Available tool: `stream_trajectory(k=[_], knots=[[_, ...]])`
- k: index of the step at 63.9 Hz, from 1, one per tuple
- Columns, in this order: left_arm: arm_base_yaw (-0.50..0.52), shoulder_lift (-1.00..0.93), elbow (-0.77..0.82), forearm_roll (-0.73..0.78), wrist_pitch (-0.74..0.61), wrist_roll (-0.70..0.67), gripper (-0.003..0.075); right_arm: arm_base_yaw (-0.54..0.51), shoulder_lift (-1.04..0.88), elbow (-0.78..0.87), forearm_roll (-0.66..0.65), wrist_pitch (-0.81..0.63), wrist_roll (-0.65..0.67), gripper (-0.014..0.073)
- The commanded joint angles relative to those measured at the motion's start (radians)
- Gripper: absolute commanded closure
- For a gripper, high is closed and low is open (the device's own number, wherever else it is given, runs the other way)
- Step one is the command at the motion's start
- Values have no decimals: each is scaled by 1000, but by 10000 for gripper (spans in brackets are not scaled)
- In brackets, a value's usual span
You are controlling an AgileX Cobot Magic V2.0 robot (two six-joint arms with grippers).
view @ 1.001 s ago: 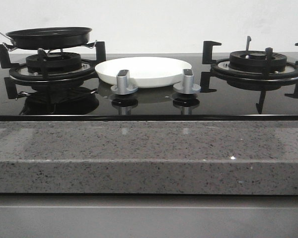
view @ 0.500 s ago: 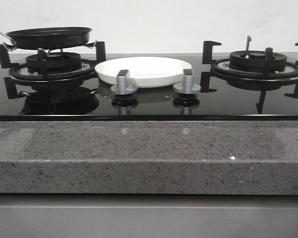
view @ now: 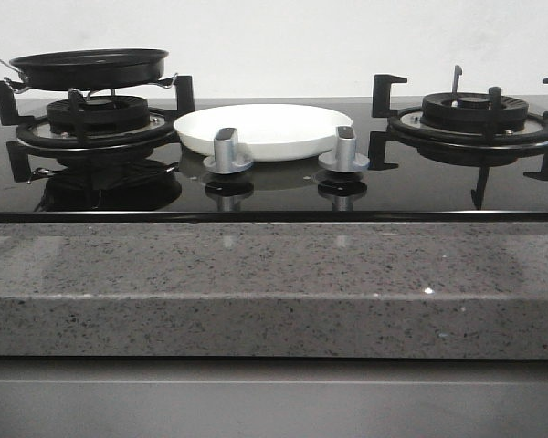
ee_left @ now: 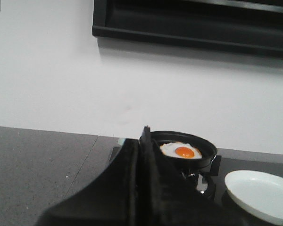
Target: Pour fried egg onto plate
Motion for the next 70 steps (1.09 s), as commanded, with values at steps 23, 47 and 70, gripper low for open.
stream_trajectory(k=[23,47,70], knots=[[0,339,-421,0,338,-5,739,-1,369,-382,-21,207,-12,660],[0,471,-414,0,372,-5,739,-1,529,-382,-8,183,-12,660],[0,485,-414,0,376,-5,739,-1,536,-382,-7,185,-12,660]])
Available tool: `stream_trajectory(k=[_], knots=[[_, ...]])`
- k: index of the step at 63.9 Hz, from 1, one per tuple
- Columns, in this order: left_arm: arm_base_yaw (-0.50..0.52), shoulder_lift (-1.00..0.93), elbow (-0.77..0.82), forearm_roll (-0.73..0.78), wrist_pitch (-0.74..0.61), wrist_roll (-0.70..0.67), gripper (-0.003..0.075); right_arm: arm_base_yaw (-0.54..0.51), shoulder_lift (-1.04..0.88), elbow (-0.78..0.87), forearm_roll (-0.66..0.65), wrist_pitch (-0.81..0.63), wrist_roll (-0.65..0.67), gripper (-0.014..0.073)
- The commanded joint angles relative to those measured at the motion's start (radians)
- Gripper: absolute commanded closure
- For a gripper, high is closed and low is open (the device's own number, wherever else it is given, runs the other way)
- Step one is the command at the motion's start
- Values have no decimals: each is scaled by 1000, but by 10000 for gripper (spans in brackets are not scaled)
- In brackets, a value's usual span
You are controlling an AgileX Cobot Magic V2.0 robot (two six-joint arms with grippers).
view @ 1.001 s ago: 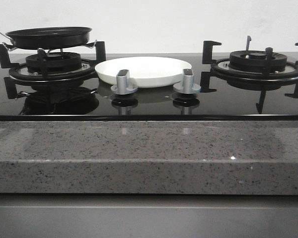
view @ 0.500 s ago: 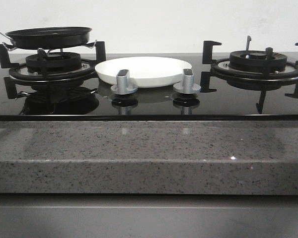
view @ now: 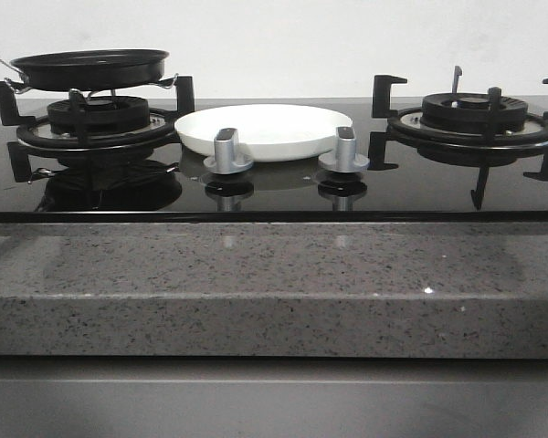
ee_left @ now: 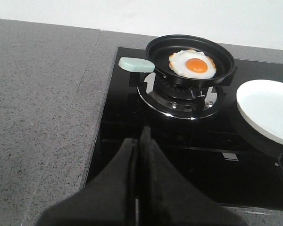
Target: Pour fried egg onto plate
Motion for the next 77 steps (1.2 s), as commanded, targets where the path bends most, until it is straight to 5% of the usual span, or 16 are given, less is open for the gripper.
stream_trajectory(k=[1,9,13,17,23,29,77], knots=[[0,11,-27,-2,-71,-5,739,-1,13,-34,1,-82,-12,660],[0,11,-27,-2,-71,-5,736,-1,13,-34,0,-83,-12,652],[0,11,-27,6,-71,-5,697,-1,13,-34,-4,-77,-12,578],[0,11,-27,24,-71,-5,596,-1,13,-34,-6,-76,-12,459],[0,11,-27,56,-71,-5,331,-1,13,-34,-9,-77,-12,197],[0,11,-27,56,-71,-5,192,-1,13,-34,-9,-77,-12,118],[0,11,-27,47,-71,-5,354,-1,13,-29,1,-84,-12,118]])
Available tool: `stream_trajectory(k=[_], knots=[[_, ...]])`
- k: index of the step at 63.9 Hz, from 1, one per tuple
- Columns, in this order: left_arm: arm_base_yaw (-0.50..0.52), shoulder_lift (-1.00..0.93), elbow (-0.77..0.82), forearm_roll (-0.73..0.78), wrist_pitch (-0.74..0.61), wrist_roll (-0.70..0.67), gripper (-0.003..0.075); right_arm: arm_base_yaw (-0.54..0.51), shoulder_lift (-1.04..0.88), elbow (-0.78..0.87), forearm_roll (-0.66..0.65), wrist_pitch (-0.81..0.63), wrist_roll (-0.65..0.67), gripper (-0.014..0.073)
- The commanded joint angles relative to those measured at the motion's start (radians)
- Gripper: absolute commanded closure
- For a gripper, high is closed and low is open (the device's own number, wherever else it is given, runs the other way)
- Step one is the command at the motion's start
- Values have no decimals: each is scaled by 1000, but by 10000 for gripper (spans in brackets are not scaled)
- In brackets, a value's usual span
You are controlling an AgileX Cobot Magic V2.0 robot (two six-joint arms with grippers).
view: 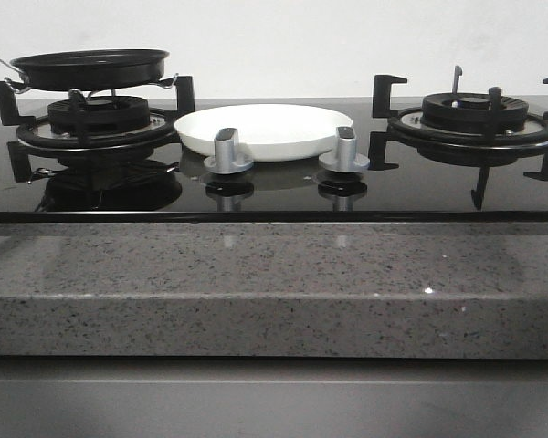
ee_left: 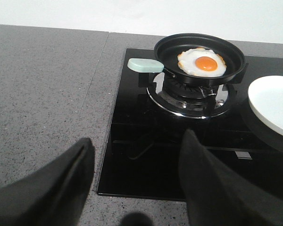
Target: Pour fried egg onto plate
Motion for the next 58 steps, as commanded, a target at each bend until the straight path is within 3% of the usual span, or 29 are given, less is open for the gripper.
stream_trajectory(k=[1,18,30,42,58], knots=[[0,11,-27,-8,-71,-5,356,-1,13,-29,1,-84,-12,118],[-2,11,-27,-8,-71,-5,405,0,49,-70,56,-35,-16,118],[-4,11,-27,-8,-71,-5,442,25,150,-151,168,57,-177,118],[-4,11,-27,-8,-71,-5,481,107,289,-249,285,95,-282,118],[-4,11,-27,-8,-71,-5,525,260,526,-401,274,97,-285,118]])
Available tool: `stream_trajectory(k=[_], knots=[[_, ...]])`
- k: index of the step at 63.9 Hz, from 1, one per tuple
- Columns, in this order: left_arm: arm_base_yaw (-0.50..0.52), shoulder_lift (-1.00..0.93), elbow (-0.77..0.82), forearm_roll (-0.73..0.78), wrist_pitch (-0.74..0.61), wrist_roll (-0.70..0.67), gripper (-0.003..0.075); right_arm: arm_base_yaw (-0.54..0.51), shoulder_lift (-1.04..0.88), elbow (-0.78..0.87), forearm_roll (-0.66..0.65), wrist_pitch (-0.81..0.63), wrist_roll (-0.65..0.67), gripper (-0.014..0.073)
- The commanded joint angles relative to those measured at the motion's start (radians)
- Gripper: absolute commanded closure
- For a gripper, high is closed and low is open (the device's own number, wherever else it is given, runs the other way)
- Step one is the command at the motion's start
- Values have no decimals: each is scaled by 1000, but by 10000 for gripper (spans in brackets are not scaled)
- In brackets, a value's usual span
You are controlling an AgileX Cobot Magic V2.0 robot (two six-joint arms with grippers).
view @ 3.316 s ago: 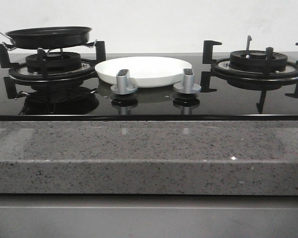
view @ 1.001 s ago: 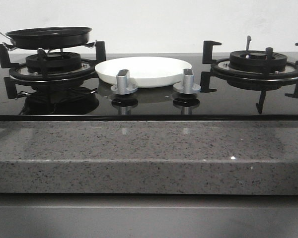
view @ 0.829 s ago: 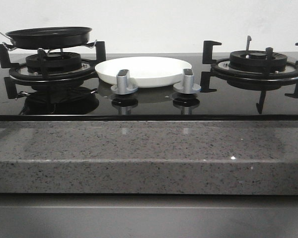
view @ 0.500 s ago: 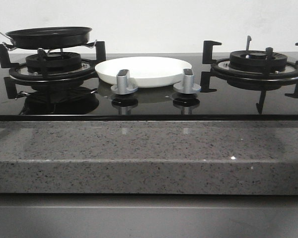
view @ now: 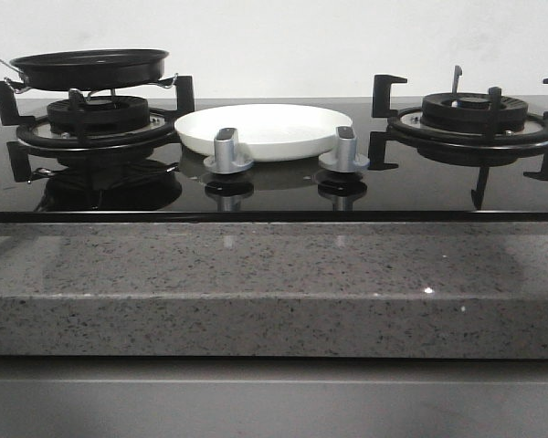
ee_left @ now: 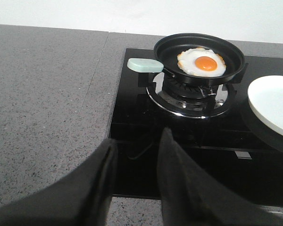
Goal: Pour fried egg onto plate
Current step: 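Move the right gripper down to the rim of the white plate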
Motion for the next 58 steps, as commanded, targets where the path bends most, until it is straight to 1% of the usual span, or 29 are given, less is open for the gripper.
stream_trajectory(k=[1,11,17,30,44,55,58], knots=[[-4,11,-27,-8,-72,-5,528,31,67,-81,16,-51,-15,118],[-4,11,-27,-8,-72,-5,551,37,218,-204,20,2,-14,130],[-4,11,-27,-8,-72,-5,563,37,282,-264,20,31,-14,150],[-4,11,-27,-8,-72,-5,590,37,409,-374,24,67,17,149],[-4,11,-27,-8,-72,-5,608,37,562,-539,24,198,78,151],[-4,11,-27,-8,-72,-5,608,31,694,-691,24,300,114,246],[-4,11,-27,-8,-72,-5,608,26,730,-732,25,322,117,260]])
